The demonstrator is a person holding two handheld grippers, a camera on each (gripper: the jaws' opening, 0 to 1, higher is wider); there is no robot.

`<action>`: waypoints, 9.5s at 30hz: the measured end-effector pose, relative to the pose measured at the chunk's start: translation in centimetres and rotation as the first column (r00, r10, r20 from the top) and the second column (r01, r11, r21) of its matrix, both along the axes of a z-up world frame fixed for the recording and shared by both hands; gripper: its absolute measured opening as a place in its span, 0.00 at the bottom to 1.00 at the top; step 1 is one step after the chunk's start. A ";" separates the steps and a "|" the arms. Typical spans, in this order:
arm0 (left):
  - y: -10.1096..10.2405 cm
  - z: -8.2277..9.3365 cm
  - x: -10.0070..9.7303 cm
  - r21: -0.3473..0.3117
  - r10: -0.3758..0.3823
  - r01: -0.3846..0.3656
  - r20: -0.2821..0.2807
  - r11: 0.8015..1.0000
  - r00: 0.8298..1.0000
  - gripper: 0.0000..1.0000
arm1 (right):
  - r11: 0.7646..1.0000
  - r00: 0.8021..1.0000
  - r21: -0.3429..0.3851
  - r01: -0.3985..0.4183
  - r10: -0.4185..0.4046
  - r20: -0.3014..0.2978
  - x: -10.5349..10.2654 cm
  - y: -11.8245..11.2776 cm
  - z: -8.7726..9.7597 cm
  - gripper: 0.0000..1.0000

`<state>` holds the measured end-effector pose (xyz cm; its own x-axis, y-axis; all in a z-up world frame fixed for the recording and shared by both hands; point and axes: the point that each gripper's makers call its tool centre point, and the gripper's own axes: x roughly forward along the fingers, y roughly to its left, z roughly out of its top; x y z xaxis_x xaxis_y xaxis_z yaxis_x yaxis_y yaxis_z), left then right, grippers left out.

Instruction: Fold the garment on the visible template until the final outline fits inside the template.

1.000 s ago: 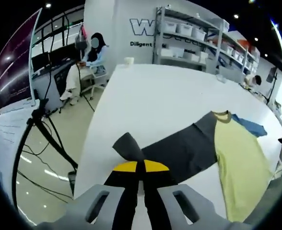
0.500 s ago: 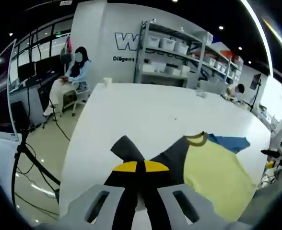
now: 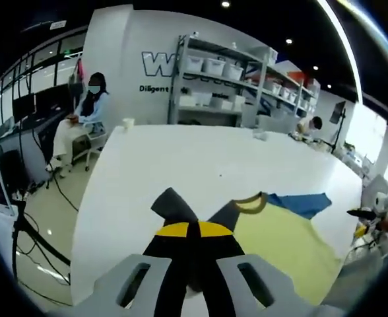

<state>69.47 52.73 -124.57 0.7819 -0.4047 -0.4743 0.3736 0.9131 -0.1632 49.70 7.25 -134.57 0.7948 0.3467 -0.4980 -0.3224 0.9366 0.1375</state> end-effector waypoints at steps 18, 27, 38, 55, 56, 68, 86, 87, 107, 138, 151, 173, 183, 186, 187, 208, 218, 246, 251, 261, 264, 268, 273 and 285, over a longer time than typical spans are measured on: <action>-6.4 4.0 -0.1 -0.044 -0.160 0.163 0.072 0.986 0.984 0.01 | 0.994 0.994 -0.044 -0.097 0.099 0.051 -0.6 0.8 0.2 0.96; -10.1 5.0 -0.8 -0.035 -0.251 0.255 0.089 0.966 0.964 0.01 | 0.972 0.972 -0.109 -0.209 0.219 0.084 -1.2 1.9 0.9 0.97; -14.0 7.3 -0.7 -0.069 -0.307 0.318 0.128 0.946 0.943 0.01 | 0.975 0.973 -0.087 -0.206 0.214 0.090 -1.3 1.7 0.9 0.99; -20.1 4.2 -0.4 -0.065 -0.367 0.371 0.063 0.926 0.928 0.01 | 0.980 0.977 -0.072 -0.183 0.190 0.094 -1.4 1.4 1.0 0.99; -20.4 4.0 -0.4 -0.061 -0.368 0.372 0.059 0.926 0.928 0.01 | 0.981 0.978 -0.068 -0.180 0.186 0.095 -1.4 1.4 1.0 0.99; -22.7 0.6 0.5 -0.044 -0.344 0.343 -0.009 0.938 0.939 0.01 | 0.985 0.981 -0.045 -0.166 0.170 0.094 -1.4 1.1 1.2 0.99; -27.9 -3.9 -0.2 -0.095 -0.365 0.356 -0.107 0.930 0.925 0.01 | 0.984 0.981 -0.041 -0.174 0.177 0.084 -0.5 0.6 1.2 0.99; -28.1 -4.1 -0.2 -0.092 -0.369 0.360 -0.108 0.928 0.923 0.01 | 0.984 0.981 -0.039 -0.174 0.177 0.083 -0.4 0.6 1.2 0.99; -31.9 -10.6 -1.9 -0.061 -0.405 0.401 -0.182 0.914 0.896 0.01 | 0.987 0.986 -0.036 -0.154 0.156 0.053 -0.4 -0.2 0.1 0.99; -34.8 -15.6 -2.2 -0.045 -0.444 0.444 -0.188 0.895 0.876 0.05 | 0.987 0.987 -0.007 -0.162 0.162 0.019 -0.5 0.3 -1.4 0.99; -32.4 -13.5 -2.6 0.008 -0.490 0.494 -0.099 0.870 0.866 0.11 | 0.988 0.987 -0.006 -0.154 0.154 0.038 0.4 -0.4 -0.4 0.99; -27.9 -10.8 -4.6 0.128 -0.523 0.522 -0.027 0.843 0.852 0.64 | 0.972 0.980 -0.154 -0.176 0.187 0.062 0.9 -2.1 -0.2 0.74; -26.2 -9.6 -6.2 0.161 -0.549 0.541 0.007 0.825 0.836 0.64 | 0.964 0.980 -0.205 -0.172 0.189 0.069 1.1 -2.6 -0.5 0.63; -25.1 -9.2 -6.4 0.155 -0.535 0.526 0.020 0.836 0.844 0.64 | 0.955 0.977 -0.234 -0.181 0.202 0.070 1.1 -2.6 -0.6 0.59; -24.8 -9.2 -6.5 0.154 -0.530 0.521 0.021 0.840 0.848 0.64 | 0.951 0.975 -0.248 -0.187 0.210 0.071 1.1 -2.7 -0.6 0.55; -20.0 -7.7 -7.9 0.115 -0.448 0.442 0.035 0.890 0.893 0.67 | 0.967 0.982 -0.202 -0.152 0.170 0.078 2.6 -2.9 -0.4 0.74; -17.9 -7.8 -8.2 0.104 -0.426 0.421 0.027 0.901 0.904 0.72 | 0.978 0.987 -0.166 -0.128 0.143 0.078 3.3 -3.6 -0.2 0.82; -14.4 -8.4 -11.0 0.102 -0.425 0.423 0.000 0.900 0.905 0.86 | 0.989 0.999 -0.148 0.024 -0.019 0.035 5.9 -11.9 -0.6 0.76; -14.7 -8.5 -11.9 0.117 -0.449 0.445 0.005 0.888 0.894 0.86 | 0.986 0.999 -0.162 0.029 -0.027 0.016 6.1 -12.8 -1.2 0.74; -15.2 -9.1 -12.9 0.114 -0.480 0.479 -0.019 0.870 0.877 0.86 | 0.981 0.998 -0.188 0.041 -0.049 -0.039 6.2 -15.1 -2.9 0.70; -15.0 -9.1 -13.0 0.117 -0.479 0.478 -0.020 0.871 0.878 0.85 | 0.980 0.997 -0.190 0.056 -0.067 -0.050 6.3 -16.0 -3.3 0.69; -14.9 -9.1 -13.2 0.116 -0.474 0.473 -0.021 0.873 0.880 0.85 | 0.977 0.994 -0.201 0.072 -0.086 -0.062 6.6 -17.3 -3.7 0.66; -14.6 -9.3 -13.5 0.117 -0.474 0.474 -0.031 0.873 0.880 0.85 | 0.976 0.988 -0.182 0.121 -0.136 -0.074 7.2 -18.8 -4.1 0.61; -14.4 -9.7 -13.9 0.135 -0.480 0.482 -0.049 0.866 0.876 0.84 | 0.963 0.963 -0.172 0.210 -0.234 -0.136 7.9 -21.9 -6.4 0.38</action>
